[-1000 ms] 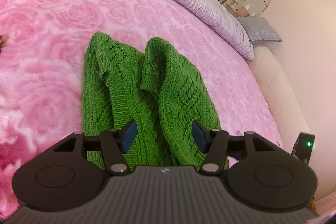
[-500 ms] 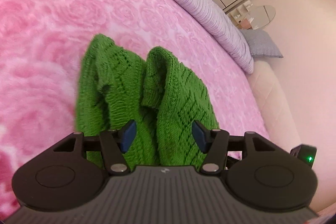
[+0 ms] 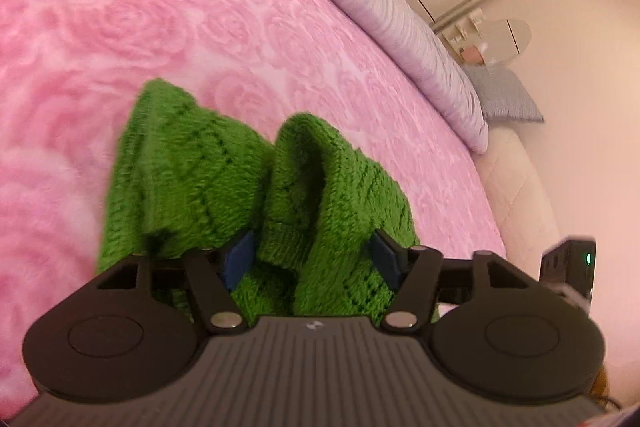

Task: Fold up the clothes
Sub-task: 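Press and smooth the folded green vest flat with both grippers, then grasp the vest end with both grippers, fold it over, and release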

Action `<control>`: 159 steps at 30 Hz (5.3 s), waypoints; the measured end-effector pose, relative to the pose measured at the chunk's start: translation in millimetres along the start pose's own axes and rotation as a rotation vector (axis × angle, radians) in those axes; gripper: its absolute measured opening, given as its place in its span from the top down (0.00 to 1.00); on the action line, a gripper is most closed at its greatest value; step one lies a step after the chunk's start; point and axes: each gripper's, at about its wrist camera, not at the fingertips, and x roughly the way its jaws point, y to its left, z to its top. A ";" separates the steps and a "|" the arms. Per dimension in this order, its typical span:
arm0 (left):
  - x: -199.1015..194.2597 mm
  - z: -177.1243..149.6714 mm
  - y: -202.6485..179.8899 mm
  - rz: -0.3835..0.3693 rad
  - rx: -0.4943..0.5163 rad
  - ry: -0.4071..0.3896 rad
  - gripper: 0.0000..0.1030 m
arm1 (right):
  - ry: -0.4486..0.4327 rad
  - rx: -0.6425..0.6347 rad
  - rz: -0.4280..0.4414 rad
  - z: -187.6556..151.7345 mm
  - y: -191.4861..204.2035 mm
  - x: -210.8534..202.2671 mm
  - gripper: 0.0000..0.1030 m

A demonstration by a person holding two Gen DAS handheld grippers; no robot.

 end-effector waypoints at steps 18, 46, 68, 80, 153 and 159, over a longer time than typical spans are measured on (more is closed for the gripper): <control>-51.7 42.9 25.7 0.063 0.054 -0.001 0.88 | -0.009 -0.259 0.012 10.6 78.8 -10.0 0.70; -140.2 -87.6 10.0 0.052 -0.065 0.036 0.68 | -0.264 0.040 0.201 -118.3 50.4 -87.3 0.57; -145.5 -112.3 16.5 0.149 -0.002 0.047 0.89 | -0.253 -0.128 0.009 -170.4 101.7 -78.0 0.57; -126.1 -94.5 -46.7 0.175 0.260 -0.020 0.90 | -0.388 -0.081 0.071 -152.9 99.4 -83.6 0.71; -87.5 -45.8 -39.5 0.232 0.316 -0.044 0.83 | -0.333 -0.129 0.085 -94.4 81.9 -57.8 0.68; -95.7 -110.2 -51.2 0.306 0.378 0.010 0.74 | -0.269 -0.136 0.047 -153.3 99.6 -59.3 0.68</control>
